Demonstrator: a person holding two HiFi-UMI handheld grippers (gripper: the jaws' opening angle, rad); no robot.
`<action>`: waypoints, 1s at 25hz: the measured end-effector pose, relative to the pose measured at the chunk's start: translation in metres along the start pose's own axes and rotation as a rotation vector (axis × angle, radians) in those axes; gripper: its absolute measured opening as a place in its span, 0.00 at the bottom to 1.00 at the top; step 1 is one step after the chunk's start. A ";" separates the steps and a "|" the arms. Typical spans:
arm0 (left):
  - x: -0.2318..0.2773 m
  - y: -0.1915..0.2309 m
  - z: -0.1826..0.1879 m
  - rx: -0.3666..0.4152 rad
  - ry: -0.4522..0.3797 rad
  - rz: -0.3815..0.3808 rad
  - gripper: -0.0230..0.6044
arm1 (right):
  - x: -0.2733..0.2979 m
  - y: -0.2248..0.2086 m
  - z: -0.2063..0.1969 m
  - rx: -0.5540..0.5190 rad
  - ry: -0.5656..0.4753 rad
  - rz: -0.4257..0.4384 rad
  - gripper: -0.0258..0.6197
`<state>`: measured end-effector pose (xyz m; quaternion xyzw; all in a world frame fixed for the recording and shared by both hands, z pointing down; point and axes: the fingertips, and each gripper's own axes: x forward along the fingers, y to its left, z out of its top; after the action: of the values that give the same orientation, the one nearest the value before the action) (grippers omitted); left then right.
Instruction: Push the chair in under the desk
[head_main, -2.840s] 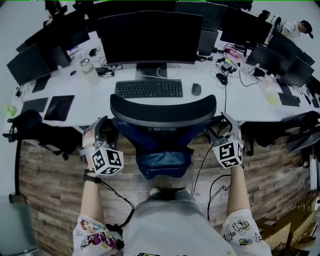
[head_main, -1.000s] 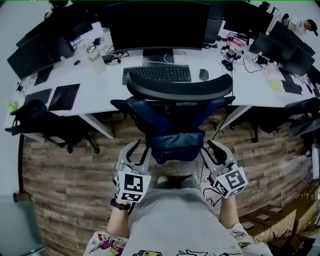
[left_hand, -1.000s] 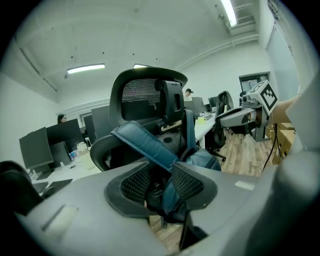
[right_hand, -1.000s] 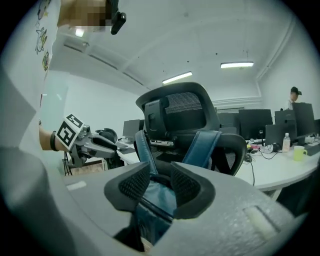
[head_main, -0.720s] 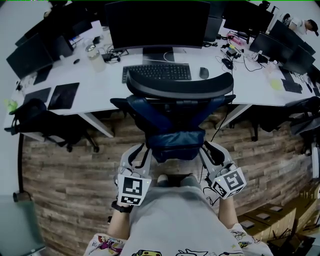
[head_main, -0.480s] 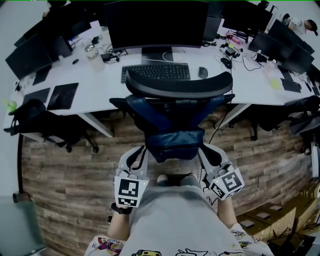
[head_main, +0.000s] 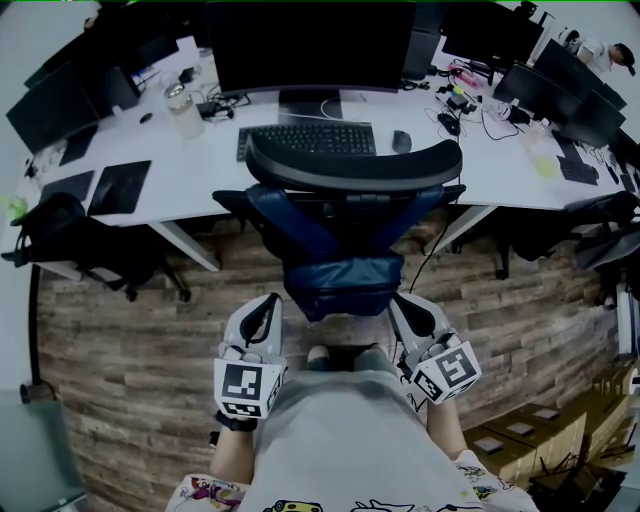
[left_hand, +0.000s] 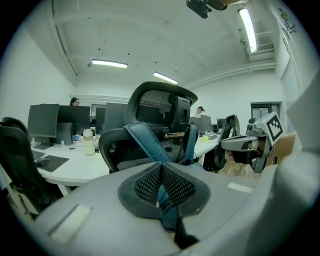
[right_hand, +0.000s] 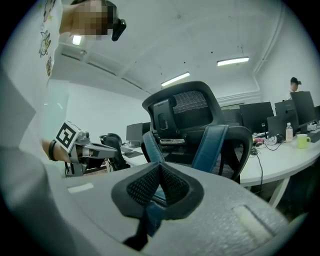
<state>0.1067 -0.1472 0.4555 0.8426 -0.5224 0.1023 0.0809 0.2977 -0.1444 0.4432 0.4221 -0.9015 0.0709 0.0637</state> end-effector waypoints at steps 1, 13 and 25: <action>0.000 -0.001 -0.001 0.002 0.003 -0.001 0.05 | 0.000 0.001 -0.001 0.000 -0.001 0.004 0.04; -0.003 -0.001 0.000 0.038 0.002 -0.001 0.05 | -0.005 -0.004 0.001 0.014 -0.012 -0.022 0.04; -0.006 0.007 0.003 0.038 -0.009 0.005 0.05 | -0.002 -0.006 0.004 0.014 -0.024 -0.054 0.04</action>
<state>0.0983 -0.1454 0.4507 0.8431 -0.5230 0.1087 0.0622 0.3035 -0.1480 0.4390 0.4476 -0.8900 0.0704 0.0519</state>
